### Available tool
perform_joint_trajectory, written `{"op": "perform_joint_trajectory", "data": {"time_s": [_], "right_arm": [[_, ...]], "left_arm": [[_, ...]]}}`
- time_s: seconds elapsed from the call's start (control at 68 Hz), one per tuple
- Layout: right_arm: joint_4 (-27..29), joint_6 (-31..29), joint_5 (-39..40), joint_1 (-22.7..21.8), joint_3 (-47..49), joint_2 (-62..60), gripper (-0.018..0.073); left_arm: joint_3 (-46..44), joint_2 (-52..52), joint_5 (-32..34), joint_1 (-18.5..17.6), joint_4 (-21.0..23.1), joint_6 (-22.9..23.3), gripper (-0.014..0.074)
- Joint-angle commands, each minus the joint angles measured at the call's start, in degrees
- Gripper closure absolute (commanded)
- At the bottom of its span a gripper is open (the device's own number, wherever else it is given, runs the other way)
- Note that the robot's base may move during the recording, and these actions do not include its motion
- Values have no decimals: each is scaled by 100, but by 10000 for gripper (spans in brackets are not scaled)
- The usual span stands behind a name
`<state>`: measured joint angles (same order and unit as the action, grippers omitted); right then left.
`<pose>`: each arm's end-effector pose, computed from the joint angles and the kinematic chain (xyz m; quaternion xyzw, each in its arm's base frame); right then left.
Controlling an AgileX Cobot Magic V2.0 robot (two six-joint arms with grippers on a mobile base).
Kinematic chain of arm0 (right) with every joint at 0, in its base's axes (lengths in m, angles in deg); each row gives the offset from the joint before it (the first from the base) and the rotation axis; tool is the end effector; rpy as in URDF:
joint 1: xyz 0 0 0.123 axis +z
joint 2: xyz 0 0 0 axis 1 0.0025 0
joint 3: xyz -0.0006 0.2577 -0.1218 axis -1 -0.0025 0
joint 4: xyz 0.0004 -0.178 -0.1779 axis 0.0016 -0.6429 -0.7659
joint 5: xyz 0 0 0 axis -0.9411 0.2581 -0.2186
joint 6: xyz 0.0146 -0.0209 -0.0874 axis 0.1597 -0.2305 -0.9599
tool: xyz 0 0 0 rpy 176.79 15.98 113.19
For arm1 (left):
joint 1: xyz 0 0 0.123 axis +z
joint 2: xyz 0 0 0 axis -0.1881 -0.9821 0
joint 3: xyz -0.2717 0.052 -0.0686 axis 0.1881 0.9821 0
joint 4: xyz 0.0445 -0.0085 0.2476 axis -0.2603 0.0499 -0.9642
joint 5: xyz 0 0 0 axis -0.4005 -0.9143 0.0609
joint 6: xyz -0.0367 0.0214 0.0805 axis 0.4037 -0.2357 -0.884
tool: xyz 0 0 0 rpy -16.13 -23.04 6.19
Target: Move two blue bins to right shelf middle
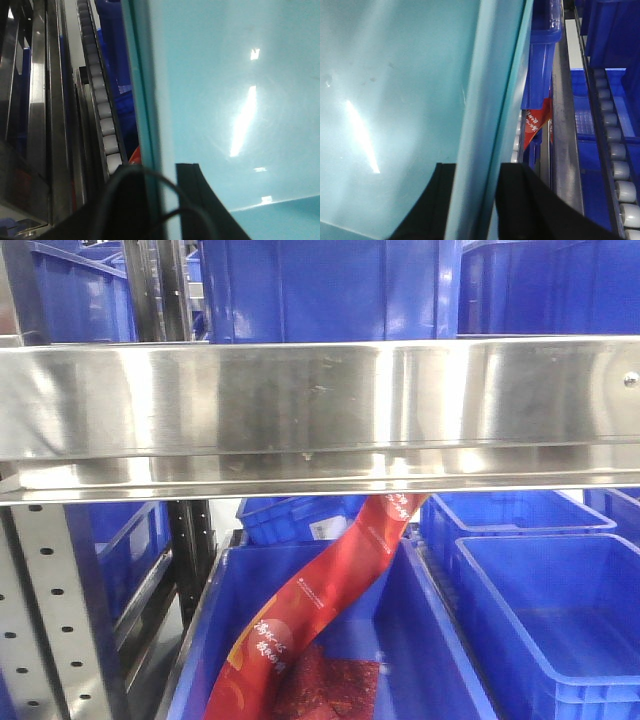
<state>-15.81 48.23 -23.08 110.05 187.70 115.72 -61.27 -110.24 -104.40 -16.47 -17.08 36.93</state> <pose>0.2853 0.1103 0.4782 -0.0854 0.8568 0.1580 0.4833 0.2879 -0.1427 0.4811 0.1252 0.8820 -0.1183 0.4386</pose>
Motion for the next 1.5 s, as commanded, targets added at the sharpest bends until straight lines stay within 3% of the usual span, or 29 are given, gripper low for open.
{"op": "perform_joint_trajectory", "data": {"time_s": [0.0,0.382,0.617,1.014,1.485], "right_arm": [[75,-3,825,3,126,-95,713],[75,-3,825,3,126,-95,713],[75,-3,825,3,126,-95,713],[75,-3,759,3,126,-95,713],[-407,-3,74,-112,126,750,713]], "left_arm": [[-93,131,322,-69,296,-74,707],[-93,131,322,-69,296,-74,707],[-93,131,727,-69,297,-74,707],[-93,131,863,-69,297,-74,707],[-93,-629,-350,-69,327,-74,707]]}}
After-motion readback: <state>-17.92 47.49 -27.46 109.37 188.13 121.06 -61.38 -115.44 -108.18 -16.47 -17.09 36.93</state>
